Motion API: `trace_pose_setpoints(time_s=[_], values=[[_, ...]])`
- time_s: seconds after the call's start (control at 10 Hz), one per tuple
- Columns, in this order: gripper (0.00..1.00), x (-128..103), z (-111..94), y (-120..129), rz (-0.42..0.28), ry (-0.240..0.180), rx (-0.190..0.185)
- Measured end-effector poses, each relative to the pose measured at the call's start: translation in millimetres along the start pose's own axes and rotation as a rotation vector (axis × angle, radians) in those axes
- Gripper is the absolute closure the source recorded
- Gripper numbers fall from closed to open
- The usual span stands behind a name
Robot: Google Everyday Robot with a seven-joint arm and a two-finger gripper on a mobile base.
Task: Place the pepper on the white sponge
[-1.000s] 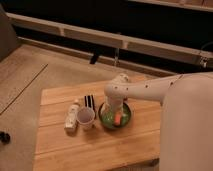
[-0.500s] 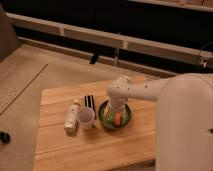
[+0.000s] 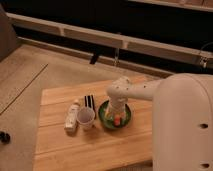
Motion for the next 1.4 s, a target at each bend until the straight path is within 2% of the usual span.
trace_pose_setpoints(time_s=[0.2,0.4,0.5,0.7,0.8,1.0,1.2,1.4], values=[[0.76,1,3,1,-0.008,0.01,-0.003],[0.93,-1,0,0,-0.005,0.008,-0.002],[1.0,-4,-8,2,0.001,-0.002,-0.001],[1.0,-14,-35,13,0.0,-0.043,-0.013],[1.0,-22,-73,32,-0.034,-0.085,-0.008],[1.0,-36,-124,54,-0.099,-0.155,0.015],[1.0,-60,-170,50,-0.145,-0.221,0.095],[1.0,-83,-193,38,-0.158,-0.254,0.149]])
